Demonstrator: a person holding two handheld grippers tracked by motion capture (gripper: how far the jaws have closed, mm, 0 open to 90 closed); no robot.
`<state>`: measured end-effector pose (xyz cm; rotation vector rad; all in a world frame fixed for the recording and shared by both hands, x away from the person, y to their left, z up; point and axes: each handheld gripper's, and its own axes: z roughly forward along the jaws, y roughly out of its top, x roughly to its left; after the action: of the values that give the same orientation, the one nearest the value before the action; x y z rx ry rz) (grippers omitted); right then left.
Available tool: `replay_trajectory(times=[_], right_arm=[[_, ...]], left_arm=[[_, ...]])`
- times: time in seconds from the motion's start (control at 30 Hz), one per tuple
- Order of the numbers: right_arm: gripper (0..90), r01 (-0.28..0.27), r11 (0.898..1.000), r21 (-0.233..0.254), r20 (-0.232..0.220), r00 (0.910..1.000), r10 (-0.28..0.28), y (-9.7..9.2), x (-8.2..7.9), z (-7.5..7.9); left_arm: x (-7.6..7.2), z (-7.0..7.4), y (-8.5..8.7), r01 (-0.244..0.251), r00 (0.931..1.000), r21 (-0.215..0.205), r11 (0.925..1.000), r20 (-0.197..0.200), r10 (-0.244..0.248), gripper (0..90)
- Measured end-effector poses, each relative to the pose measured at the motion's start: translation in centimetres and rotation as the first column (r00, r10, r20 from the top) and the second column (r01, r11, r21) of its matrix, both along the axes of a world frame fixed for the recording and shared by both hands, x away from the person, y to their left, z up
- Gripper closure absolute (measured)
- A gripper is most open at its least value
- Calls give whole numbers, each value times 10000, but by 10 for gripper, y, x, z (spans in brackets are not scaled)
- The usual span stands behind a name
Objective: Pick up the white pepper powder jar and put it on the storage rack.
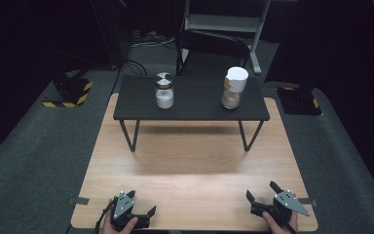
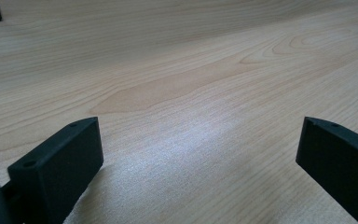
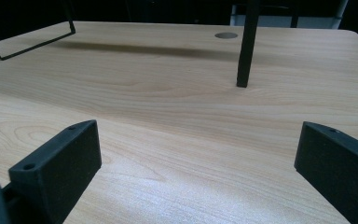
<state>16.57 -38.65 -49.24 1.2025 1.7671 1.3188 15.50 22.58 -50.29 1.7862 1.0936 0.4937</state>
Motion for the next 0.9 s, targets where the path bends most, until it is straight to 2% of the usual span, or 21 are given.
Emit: replay_trajectory(times=[0.6,0.9], right_arm=[[4,-77,9998,-167,-36,10000,77,2,2,1],[4,-137,9999,4,-71,9999,137,-2,1,1]], left_arm=[[-2,0,-3,110,9999,286,9995,128,-114,9],[0,1,-2,37,10000,163,9999,25,-38,9]])
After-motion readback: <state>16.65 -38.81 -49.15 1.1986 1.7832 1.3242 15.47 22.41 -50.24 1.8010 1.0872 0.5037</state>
